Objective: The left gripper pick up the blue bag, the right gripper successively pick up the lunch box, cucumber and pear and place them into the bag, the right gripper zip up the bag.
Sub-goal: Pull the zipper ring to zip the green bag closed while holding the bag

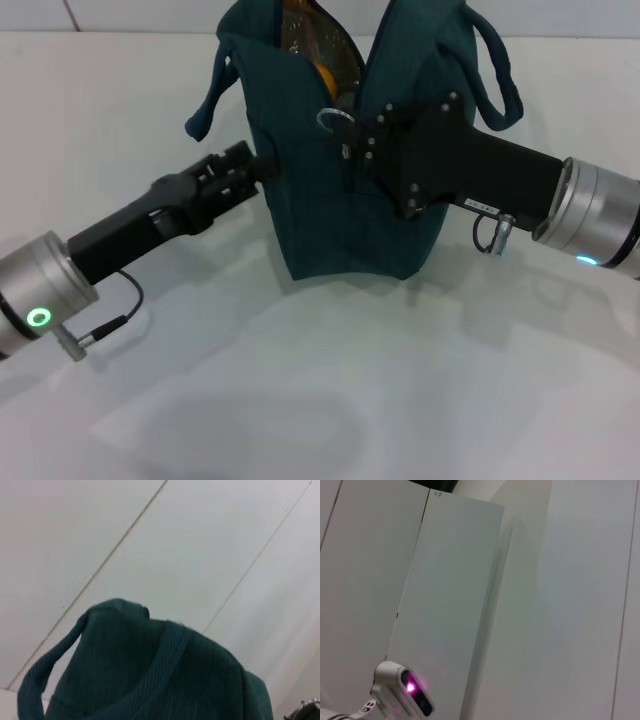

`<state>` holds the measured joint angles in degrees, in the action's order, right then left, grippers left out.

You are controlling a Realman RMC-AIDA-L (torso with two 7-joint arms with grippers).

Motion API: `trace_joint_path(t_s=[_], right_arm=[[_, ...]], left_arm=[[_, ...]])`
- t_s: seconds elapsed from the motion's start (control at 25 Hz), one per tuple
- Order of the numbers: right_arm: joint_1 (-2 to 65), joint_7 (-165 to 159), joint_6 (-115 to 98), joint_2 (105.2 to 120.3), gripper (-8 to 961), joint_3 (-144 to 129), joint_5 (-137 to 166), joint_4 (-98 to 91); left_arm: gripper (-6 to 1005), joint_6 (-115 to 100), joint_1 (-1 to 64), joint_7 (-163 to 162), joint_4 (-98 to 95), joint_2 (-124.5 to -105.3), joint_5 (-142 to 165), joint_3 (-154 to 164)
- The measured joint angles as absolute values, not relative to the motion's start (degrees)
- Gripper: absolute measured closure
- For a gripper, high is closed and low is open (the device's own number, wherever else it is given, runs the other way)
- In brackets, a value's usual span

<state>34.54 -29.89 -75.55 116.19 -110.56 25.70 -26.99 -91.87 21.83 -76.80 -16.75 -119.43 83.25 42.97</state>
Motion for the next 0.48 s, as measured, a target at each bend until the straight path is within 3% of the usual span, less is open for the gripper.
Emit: trace_joint_path(t_s=[0.48], right_arm=[[36.0, -30.0, -75.4, 116.19, 944, -111.9, 25.7, -27.4]], left_arm=[[265, -93.2, 21.1, -76.7, -18.2, -119.45, 82.9, 43.2]])
